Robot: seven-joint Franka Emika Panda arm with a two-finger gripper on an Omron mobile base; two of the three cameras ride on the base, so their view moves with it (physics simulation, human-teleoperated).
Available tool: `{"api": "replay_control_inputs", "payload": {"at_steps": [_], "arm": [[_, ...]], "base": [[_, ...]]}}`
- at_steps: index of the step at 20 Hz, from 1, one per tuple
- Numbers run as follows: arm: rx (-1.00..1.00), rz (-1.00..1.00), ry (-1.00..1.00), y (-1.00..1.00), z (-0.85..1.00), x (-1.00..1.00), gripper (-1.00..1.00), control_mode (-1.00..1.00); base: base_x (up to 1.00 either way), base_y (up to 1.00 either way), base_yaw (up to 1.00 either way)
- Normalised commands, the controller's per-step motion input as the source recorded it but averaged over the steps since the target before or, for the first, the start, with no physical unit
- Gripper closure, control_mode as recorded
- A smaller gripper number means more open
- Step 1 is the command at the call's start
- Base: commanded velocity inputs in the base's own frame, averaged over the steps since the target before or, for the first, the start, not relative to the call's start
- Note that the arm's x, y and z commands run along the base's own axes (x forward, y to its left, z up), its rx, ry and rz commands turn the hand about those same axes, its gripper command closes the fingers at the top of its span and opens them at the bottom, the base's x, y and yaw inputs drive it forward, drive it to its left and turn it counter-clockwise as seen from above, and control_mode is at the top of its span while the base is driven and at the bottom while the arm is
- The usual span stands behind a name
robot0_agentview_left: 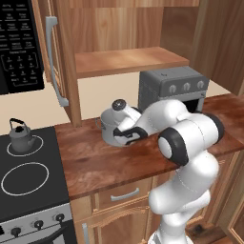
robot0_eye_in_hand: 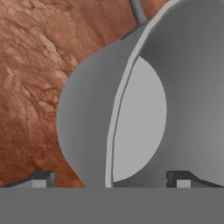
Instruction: Pick the kettle from the cabinet and place it on a stove burner. Then pick the pot from the counter and place it on another stove burner. Finally, turn both burners on.
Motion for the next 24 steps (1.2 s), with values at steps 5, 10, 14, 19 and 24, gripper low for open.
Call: {"api": "replay_control_inputs", "payload": {"at_steps": [5, 10, 14, 19, 24], "arm": [[0.0, 0.0, 0.03, 0.07, -0.12, 0.27, -1.0, -1.0], [0.0, 0.0, 0.02, 0.06, -0.14, 0.17, -1.0, -1.0], [-0.03, 0.0, 0.0, 0.01, -0.29, -0.01, 1.0, -1.0], [-0.04, 0.0, 0.01, 0.0, -0.31, 0.0, 1.0, -1.0], [-0.01, 0.0, 0.02, 0.0, -0.27, 0.0, 1.0, -1.0]], "base": [[0.0, 0.0, 0.0], [0.0, 0.0, 0.0], [0.0, 0.0, 0.0], [0.0, 0.0, 0.0], [0.0, 0.0, 0.0]]}}
